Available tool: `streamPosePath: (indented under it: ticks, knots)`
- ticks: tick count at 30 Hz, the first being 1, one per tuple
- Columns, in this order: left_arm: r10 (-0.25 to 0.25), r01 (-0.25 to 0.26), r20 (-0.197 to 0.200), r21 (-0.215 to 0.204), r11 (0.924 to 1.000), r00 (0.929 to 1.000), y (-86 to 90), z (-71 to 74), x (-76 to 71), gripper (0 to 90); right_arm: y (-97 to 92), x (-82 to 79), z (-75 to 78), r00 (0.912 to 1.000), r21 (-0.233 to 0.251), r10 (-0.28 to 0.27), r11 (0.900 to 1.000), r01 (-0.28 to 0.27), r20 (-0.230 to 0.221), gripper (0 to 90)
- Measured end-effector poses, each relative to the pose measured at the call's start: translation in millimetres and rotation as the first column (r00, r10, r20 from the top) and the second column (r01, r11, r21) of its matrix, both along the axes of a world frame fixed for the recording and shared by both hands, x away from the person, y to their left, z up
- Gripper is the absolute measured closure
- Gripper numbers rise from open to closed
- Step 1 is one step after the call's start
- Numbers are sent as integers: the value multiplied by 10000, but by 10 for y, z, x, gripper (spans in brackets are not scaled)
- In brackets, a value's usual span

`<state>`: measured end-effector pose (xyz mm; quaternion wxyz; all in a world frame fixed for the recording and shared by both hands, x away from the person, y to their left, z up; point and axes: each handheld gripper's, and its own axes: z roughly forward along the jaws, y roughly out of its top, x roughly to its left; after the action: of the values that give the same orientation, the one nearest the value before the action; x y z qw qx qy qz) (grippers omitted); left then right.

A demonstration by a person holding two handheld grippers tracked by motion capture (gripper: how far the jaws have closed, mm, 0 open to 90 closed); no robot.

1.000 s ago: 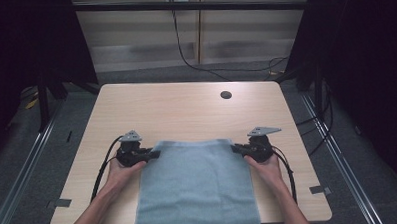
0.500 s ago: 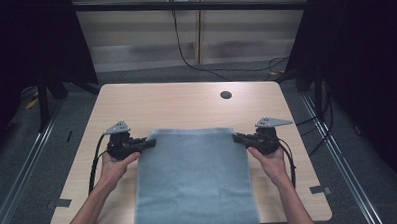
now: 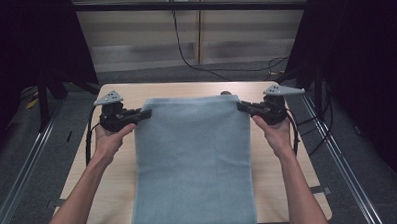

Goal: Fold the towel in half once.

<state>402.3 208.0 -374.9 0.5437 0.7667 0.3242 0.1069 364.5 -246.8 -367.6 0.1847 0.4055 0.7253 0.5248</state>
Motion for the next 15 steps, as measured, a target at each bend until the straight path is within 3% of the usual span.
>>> streamPosePath:
  ticks: [2, 5, 9, 12, 15]
  knots:
    - [60, -59, 98, -118, 9999, 9999, 5, 107, 33, 779, -3, 48, 121, 9998, -99, -55, 9999, 57, 166, 865]
    - [258, -244, 346, -398, 9989, 9991, 15, 298, 65, 780, -14, 98, 313, 9990, 164, -145, 9998, 138, 431, 866]
    - [136, -97, 735, -526, 9986, 9972, 31, 524, 38, 780, -4, 96, 553, 9957, 377, -200, 9992, 167, 906, 866]
    - [-7, 43, 847, -419, 9991, 9964, 54, 517, -95, 780, 1, 1, 583, 9945, 604, 48, 9981, -112, 1047, 866]
    - [-120, 133, 681, -189, 9997, 9976, 78, 381, -259, 780, 8, -167, 471, 9959, 330, 313, 9989, -342, 843, 866]
